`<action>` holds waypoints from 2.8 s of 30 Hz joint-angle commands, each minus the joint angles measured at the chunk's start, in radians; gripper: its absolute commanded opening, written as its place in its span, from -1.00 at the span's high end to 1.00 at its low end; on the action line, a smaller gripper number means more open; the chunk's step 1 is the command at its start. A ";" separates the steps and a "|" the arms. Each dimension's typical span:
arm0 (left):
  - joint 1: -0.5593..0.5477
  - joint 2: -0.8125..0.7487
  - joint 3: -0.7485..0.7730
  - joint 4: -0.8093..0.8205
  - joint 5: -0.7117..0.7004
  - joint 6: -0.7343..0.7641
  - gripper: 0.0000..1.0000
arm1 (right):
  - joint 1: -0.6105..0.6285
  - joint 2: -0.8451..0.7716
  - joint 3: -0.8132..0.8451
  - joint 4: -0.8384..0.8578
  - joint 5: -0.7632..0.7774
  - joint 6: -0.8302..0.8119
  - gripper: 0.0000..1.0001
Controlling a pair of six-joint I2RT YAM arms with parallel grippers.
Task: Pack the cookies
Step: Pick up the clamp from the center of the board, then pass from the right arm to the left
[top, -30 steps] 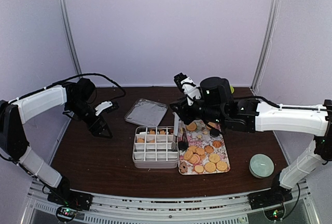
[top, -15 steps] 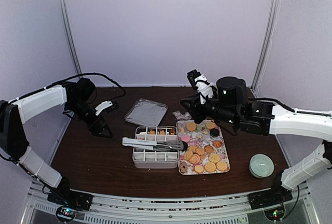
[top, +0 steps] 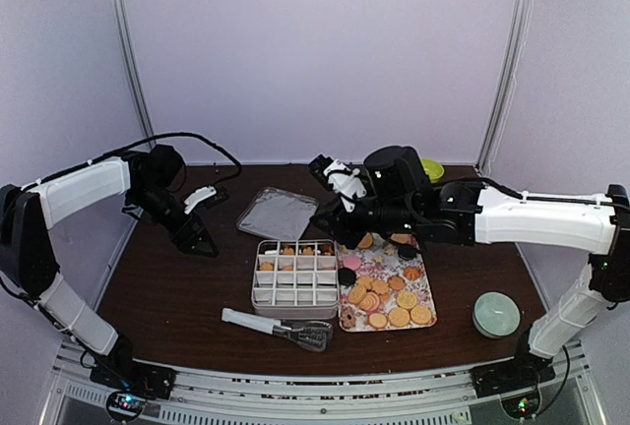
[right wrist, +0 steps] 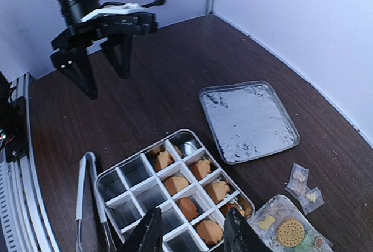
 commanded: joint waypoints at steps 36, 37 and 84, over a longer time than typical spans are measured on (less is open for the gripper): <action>0.223 -0.302 -0.086 -0.013 -0.199 0.076 -0.96 | 0.274 0.615 0.532 -0.583 -0.132 0.013 0.37; 0.227 -0.327 -0.090 -0.007 -0.225 0.074 -0.96 | 0.275 0.626 0.540 -0.590 -0.127 0.017 0.38; 0.101 -0.430 0.041 -0.167 0.579 0.074 -0.95 | 0.237 0.133 0.129 0.675 0.191 0.209 1.00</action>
